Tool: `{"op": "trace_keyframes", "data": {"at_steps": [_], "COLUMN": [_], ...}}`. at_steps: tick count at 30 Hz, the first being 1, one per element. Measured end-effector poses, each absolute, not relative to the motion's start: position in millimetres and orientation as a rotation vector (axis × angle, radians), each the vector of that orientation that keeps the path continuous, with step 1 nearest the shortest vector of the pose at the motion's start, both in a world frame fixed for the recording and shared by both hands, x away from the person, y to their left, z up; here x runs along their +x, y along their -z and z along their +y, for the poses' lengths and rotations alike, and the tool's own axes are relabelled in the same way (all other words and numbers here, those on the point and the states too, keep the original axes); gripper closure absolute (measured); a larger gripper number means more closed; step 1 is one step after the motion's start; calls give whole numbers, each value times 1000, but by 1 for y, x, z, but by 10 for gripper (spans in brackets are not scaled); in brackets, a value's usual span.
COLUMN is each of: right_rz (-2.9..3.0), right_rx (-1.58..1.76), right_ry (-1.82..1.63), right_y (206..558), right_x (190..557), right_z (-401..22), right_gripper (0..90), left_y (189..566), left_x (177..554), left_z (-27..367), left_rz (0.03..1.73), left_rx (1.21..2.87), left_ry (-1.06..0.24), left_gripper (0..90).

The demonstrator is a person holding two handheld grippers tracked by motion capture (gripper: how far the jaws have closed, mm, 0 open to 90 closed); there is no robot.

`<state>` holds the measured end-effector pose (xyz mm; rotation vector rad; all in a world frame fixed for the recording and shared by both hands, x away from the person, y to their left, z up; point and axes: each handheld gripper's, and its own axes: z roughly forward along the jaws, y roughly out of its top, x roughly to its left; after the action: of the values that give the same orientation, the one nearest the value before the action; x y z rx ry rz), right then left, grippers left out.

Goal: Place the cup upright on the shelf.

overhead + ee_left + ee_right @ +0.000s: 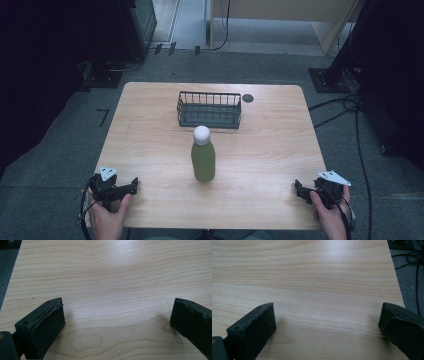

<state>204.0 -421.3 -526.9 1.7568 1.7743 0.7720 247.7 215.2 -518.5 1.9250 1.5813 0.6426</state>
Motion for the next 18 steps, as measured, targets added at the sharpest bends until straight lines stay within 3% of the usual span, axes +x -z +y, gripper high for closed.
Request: {"op": "trace_keyframes", "data": {"at_steps": [18], "right_rz": [1818], "right_rx": [1691], "right_ry": [-843], "right_y": [506], "right_x": [205], "right_z": [-392], "right_gripper": [5], "left_y": [519], "left_x": [248], "left_z": [215], "left_rz": [1581], "left_rx": [1925], "left_ry": [-643], "left_gripper": [0]}}
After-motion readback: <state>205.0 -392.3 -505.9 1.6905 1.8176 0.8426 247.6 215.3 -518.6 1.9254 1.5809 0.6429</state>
